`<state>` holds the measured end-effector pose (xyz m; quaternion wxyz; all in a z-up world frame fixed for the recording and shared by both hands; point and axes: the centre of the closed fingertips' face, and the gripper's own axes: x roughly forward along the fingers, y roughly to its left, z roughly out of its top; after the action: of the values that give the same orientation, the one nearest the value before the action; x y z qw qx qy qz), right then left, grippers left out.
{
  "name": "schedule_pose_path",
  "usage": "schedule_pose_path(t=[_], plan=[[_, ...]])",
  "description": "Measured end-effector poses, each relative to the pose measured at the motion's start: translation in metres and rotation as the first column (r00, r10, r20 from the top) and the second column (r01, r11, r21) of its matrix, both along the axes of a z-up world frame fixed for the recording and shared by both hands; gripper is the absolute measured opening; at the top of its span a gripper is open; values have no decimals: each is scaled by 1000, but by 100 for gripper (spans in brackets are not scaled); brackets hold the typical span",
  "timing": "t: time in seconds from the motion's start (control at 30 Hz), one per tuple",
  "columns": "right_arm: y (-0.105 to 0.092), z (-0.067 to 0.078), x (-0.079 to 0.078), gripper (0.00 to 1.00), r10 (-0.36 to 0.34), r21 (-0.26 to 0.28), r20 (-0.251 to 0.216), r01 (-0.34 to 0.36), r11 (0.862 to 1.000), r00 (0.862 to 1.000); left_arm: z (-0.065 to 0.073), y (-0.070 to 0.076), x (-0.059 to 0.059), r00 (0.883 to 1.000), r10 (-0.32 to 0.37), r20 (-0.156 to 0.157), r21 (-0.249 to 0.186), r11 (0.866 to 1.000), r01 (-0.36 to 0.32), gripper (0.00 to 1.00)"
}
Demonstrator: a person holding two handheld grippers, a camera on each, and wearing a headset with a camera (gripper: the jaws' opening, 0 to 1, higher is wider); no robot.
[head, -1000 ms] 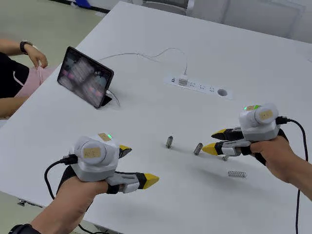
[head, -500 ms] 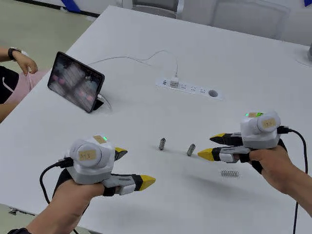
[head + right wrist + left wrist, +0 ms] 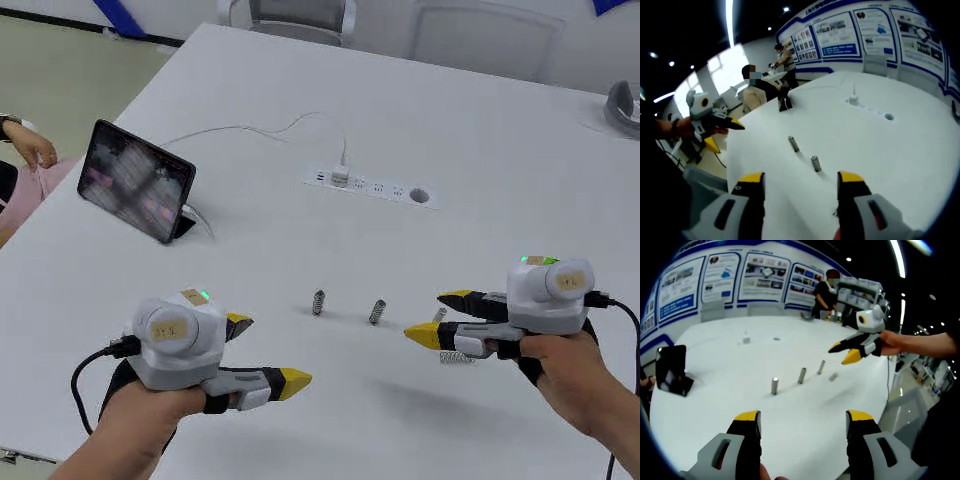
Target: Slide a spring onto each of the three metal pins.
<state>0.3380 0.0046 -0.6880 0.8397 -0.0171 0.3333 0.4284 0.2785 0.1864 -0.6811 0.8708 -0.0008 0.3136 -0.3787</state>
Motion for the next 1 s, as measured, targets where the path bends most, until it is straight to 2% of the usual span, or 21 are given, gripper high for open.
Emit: schedule_pose_path(t=[0.57, 0.77, 1.0], plan=[[-28, 3, -34, 69, -86, 34, -4, 86, 996, 996, 4, -12, 9, 1000, -27, 8, 2, 1000, 27, 71], [-36, 5, -48, 72, -117, 61, -11, 117, 991, 993, 3, -9, 15, 1000, -9, 6, -4, 1000, 9, 71], [-44, 0, -60, 75, -139, 52, -18, 140, 989, 990, 2, -9, 16, 1000, -15, 5, 5, 1000, 15, 71]])
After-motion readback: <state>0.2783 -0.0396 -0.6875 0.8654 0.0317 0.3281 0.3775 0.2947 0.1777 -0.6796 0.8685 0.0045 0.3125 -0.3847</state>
